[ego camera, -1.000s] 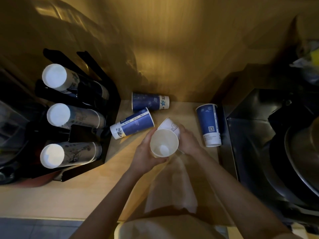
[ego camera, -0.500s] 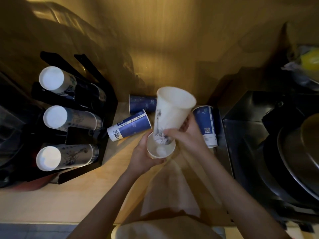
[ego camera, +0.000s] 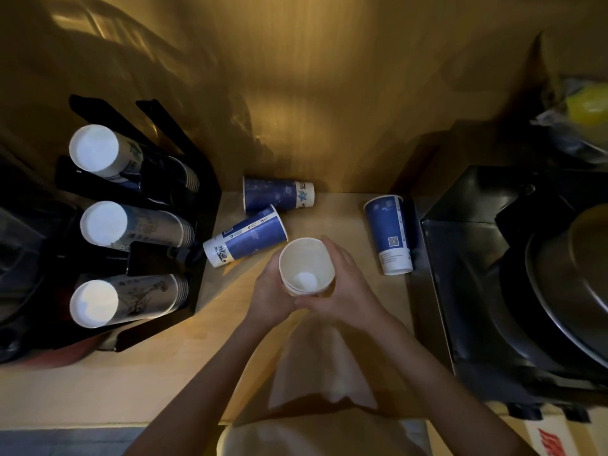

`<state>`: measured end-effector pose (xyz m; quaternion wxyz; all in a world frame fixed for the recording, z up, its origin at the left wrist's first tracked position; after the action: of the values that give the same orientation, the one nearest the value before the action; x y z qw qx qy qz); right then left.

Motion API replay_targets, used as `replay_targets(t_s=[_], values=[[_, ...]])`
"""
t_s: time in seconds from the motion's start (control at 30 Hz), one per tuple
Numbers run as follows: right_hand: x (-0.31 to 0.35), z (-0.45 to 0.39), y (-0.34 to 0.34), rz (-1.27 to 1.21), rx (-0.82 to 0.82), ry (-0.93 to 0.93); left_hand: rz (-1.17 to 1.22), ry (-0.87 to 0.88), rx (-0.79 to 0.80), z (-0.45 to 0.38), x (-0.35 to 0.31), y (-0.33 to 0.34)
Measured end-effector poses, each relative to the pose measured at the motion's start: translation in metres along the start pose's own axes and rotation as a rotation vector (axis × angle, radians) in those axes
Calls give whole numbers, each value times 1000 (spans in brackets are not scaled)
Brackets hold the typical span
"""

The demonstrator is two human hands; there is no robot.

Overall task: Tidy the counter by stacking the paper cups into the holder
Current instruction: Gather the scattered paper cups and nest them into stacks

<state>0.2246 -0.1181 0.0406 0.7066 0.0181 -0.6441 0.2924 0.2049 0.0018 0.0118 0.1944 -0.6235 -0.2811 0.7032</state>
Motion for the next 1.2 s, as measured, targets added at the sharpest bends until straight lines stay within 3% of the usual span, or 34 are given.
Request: replay_targets(t_s=[0.17, 0.3, 0.43, 0.7, 1.2], values=[[-7, 2, -1, 53, -52, 22, -46, -5, 2, 1, 0, -1], [-8, 2, -15, 48, -116, 66, -76, 11, 121, 2, -16, 6], [-16, 19, -47, 3, -182, 105, -128, 122, 226, -2, -51, 22], [-38, 80, -110, -1, -328, 103, -289, 328, 281, 16, -113, 82], [-60, 92, -141, 107, -300, 213, -412, 371, 409, 20, -130, 132]])
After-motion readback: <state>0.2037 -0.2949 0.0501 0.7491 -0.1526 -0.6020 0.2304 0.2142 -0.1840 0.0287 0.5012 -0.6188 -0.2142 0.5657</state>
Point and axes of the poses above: each hand's wrist, its own z-axis away from the middle knuckle, its own y-axis out of the palm, x = y × z, the point moved 10 cm from there along -z, towards the middle knuckle, and after that the axes turned 14 degrees about -z, right-handed, at the moved point
